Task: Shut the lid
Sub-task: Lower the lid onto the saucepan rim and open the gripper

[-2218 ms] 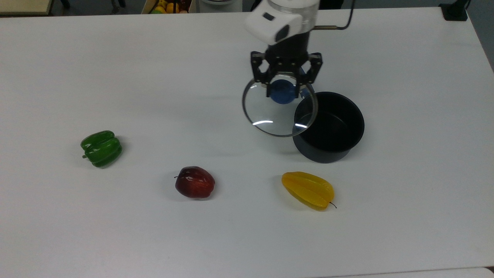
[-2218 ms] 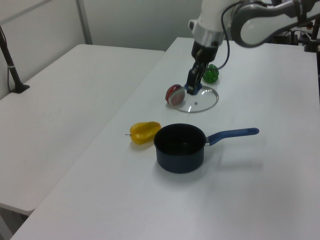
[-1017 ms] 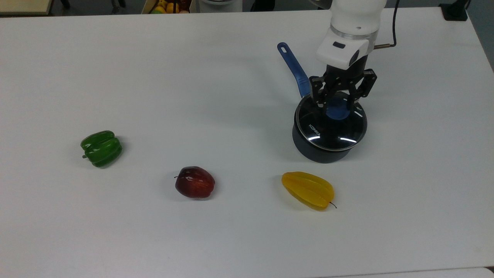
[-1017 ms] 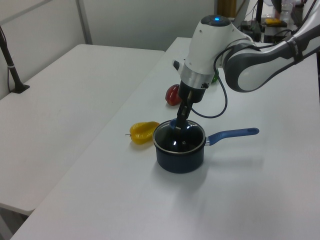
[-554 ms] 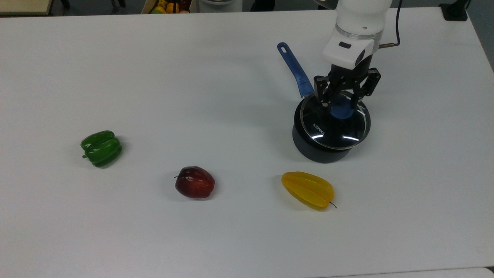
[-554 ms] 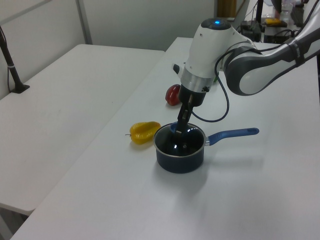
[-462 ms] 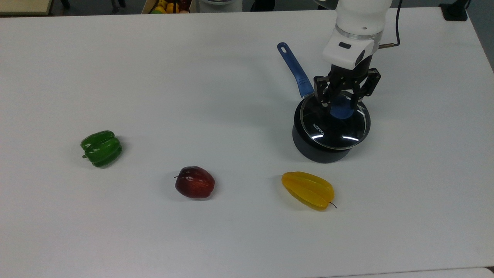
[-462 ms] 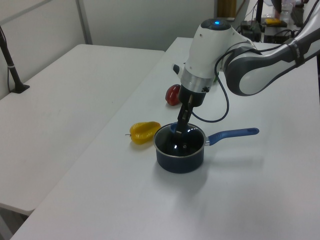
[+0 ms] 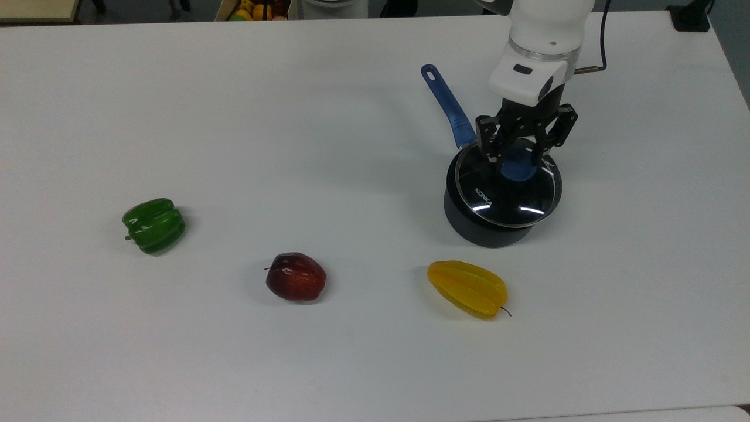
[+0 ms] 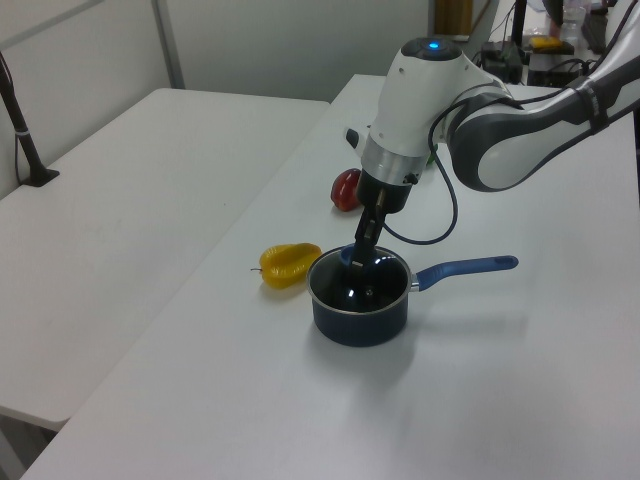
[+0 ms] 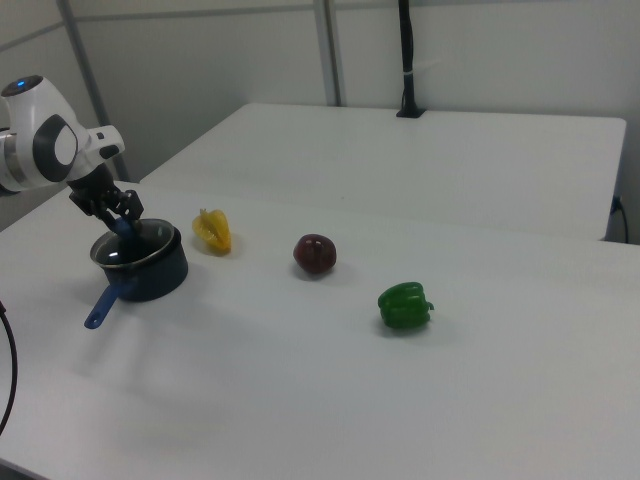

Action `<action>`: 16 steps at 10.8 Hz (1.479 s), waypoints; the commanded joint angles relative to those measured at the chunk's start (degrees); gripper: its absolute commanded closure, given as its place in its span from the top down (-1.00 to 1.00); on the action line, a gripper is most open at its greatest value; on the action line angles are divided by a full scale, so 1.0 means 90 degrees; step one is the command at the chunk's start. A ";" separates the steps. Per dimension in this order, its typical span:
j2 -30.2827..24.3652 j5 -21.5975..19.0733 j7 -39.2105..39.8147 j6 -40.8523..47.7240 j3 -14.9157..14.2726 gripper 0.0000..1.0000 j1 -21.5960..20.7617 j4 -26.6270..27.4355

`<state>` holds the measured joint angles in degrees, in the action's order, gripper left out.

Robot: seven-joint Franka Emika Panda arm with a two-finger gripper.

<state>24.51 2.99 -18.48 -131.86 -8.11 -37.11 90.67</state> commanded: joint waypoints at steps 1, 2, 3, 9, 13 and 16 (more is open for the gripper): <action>0.0138 0.0029 -0.0075 -0.0124 -0.0056 -0.03 -0.0007 -0.0085; 0.0138 0.0029 -0.0075 -0.0163 -0.0056 -0.03 0.0003 -0.0094; 0.0138 0.0010 -0.0075 -0.0308 -0.0065 -0.03 0.0003 -0.0094; 0.0128 0.0010 -0.0085 -0.0271 -0.0075 -0.03 -0.0007 0.0022; 0.0109 0.0010 -0.0085 -0.0192 -0.0066 -0.03 -0.0007 0.0150; 0.0099 0.0010 -0.0211 -0.0017 -0.0066 -0.03 -0.0007 0.0150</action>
<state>24.93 2.98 -18.81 -133.67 -8.27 -36.85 90.71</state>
